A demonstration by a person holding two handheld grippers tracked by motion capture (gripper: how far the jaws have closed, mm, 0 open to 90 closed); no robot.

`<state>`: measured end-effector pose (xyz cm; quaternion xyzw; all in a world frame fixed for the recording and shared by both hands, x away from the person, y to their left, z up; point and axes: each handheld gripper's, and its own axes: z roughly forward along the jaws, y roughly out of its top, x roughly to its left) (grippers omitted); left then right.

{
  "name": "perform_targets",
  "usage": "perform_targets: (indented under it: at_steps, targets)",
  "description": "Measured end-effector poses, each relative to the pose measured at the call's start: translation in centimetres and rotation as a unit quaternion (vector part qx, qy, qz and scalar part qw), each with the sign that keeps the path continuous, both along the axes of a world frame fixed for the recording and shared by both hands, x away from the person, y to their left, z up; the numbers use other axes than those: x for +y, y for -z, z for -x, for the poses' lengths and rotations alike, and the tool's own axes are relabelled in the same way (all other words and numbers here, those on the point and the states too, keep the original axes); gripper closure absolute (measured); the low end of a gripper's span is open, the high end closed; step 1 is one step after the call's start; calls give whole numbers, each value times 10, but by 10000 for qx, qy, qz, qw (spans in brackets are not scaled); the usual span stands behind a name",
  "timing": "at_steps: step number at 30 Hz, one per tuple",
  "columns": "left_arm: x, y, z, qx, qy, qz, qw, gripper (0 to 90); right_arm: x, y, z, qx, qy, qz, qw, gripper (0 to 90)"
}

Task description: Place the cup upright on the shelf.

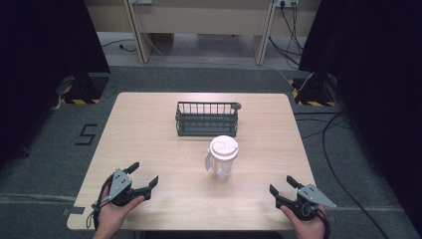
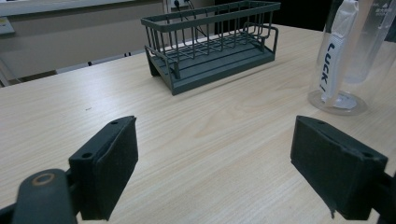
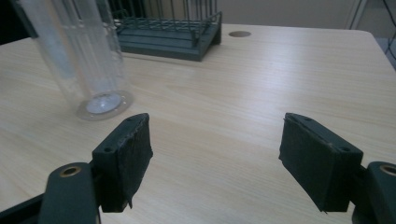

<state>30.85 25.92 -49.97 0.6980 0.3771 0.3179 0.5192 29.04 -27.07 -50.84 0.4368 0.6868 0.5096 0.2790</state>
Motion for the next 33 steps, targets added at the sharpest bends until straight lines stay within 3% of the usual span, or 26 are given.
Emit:
perform_targets:
  at_steps: [6, 12, 25, 33]
  targets:
    - [2, 4, -1, 94, -82, 167, 9998, 145, 14, -7, 6, -87, -342, -129, 9993, 258]
    - [2, 5, 0, 113, -76, 188, 9997, 146, 30, -14, 8, -186, -590, -260, 9977, 256]
    - [1, 5, -1, 104, -83, 196, 9997, 147, 53, -18, 0, -207, -866, -105, 9960, 243]
    - [0, 5, -1, 109, -84, 205, 9997, 147, 69, -20, -14, -201, -980, -10, 9950, 237]
